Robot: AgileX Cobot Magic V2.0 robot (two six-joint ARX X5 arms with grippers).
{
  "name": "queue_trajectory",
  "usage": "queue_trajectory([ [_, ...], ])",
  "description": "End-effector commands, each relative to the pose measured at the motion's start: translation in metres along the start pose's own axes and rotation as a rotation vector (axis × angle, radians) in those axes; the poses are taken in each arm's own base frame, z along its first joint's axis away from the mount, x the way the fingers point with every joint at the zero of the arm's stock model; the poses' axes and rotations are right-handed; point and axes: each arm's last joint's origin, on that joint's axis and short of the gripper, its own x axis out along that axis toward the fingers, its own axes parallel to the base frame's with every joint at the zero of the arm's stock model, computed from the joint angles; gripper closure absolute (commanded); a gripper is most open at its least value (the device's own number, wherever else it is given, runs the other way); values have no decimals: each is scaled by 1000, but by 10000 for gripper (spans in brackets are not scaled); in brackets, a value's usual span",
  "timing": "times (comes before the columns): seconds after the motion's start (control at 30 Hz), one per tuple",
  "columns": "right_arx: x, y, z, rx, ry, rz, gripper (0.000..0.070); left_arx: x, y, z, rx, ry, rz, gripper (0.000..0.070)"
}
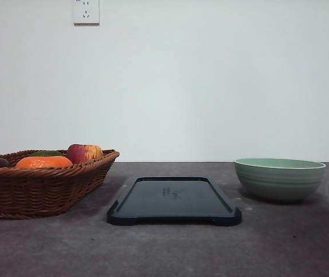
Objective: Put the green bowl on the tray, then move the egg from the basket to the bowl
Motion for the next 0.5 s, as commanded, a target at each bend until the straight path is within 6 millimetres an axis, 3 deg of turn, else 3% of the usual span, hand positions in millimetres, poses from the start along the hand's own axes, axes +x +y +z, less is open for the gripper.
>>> queue_trajectory([
  [0.0, 0, 0, -1, 44, -4, 9, 685, 2, 2, -7, -96, 25, 6, 700],
  [0.2, 0, 1, -2, 216, 12, 41, 688, 2, 2, -7, -233, 25, 7, 700],
  [0.47, 0, 2, -2, 229, 21, 52, 692, 2, 2, -6, -285, 17, 5, 700],
])
